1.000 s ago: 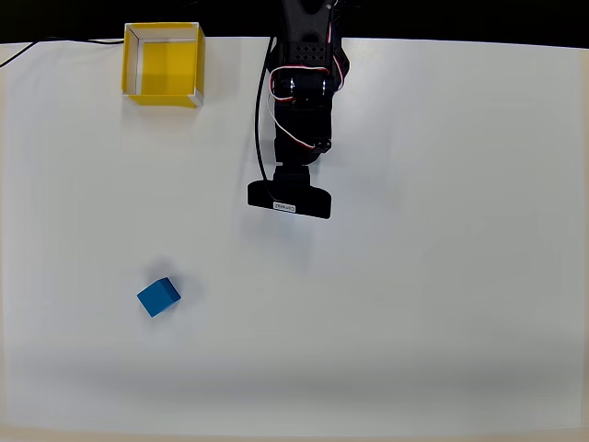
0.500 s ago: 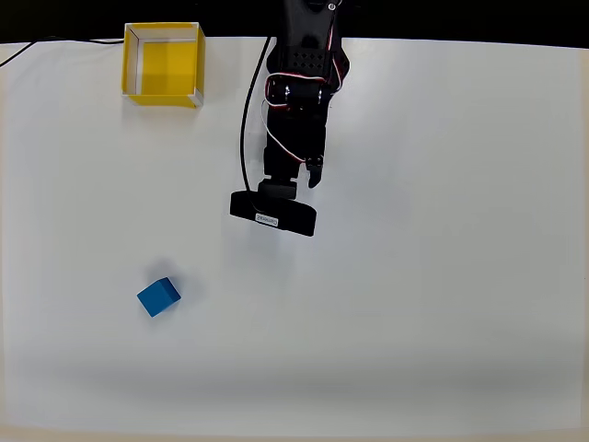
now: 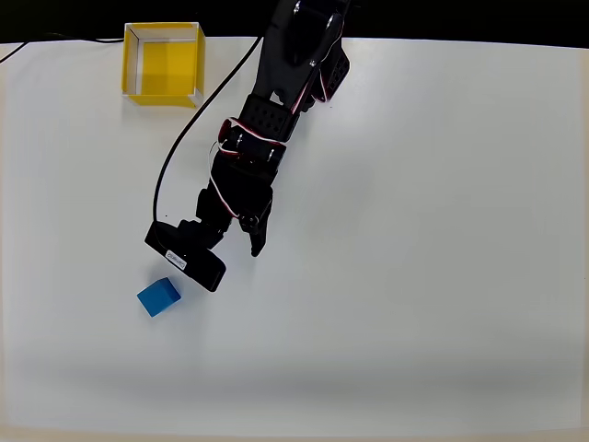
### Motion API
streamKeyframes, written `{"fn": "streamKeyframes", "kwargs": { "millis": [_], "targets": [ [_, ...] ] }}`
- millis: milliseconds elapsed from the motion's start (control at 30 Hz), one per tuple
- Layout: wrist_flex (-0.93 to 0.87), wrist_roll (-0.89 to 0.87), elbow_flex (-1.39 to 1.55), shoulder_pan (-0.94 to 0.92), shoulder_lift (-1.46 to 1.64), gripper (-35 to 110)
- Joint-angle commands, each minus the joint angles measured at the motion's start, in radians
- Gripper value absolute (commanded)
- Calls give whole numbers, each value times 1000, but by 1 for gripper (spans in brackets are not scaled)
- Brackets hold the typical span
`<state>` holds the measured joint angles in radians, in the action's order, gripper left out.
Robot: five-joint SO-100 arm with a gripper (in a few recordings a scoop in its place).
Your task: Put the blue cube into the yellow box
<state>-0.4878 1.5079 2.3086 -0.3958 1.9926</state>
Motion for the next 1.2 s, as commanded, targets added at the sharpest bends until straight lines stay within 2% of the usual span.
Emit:
{"fn": "streamKeyframes", "kwargs": {
  "millis": [0,67,167,533,1167],
  "targets": [
    [261,6,-133,-100,-130,42],
    [394,2,-138,-135,-216,42],
    [468,25,-178,-175,-322,42],
    [500,-3,-453,-230,-626,51],
    [617,3,-773,-167,-966,51]
  ]
}}
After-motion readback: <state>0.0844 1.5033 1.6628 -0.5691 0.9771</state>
